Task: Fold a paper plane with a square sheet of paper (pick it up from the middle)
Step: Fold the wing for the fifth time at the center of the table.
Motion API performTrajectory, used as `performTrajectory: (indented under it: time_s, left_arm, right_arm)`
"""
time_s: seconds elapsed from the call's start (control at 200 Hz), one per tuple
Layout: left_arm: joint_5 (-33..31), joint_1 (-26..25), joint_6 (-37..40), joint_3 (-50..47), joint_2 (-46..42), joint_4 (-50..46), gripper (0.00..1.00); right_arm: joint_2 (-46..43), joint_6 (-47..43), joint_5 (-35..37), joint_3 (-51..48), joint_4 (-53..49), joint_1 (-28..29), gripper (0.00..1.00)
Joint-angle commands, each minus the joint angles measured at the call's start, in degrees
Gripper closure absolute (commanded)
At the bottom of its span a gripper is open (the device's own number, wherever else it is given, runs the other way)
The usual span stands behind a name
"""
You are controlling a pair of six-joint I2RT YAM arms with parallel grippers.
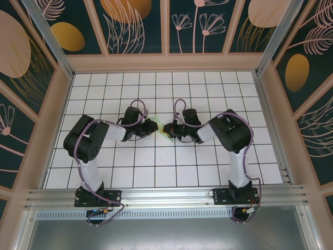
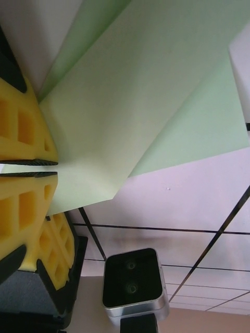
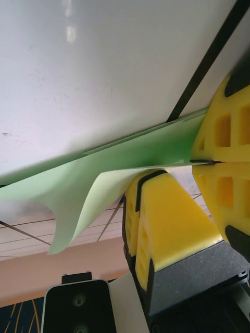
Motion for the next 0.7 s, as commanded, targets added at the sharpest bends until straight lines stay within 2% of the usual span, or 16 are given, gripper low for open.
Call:
performTrajectory:
  time_s: [0.0,0.27,0.555,0.696]
  left_arm:
    - [-3.5,-0.1,-0.1,1.0,1.5,-3.5,0.85]
    - [-5.4,-0.1,-0.9,2.2,2.9,-6.8,0.87]
    - [-5.8,-0.1,-1.0,2.6,3.7,-8.1,0.88]
    - [-6.2,-0.1,-0.7,2.9,3.6,-8.9,0.88]
  right_arm:
    - [1.2,-3.9,0.5,0.9,-7.5,-0.3,0.93]
    - [-3.3,-12.2,-0.7,3.5,-16.0,-0.7,0.82]
    - [-6.3,-19.7,0.5,2.0,-22.6,-1.2,0.81]
    - [-6.6,-20.1,1.0,1.0,-22.6,-1.3,0.85]
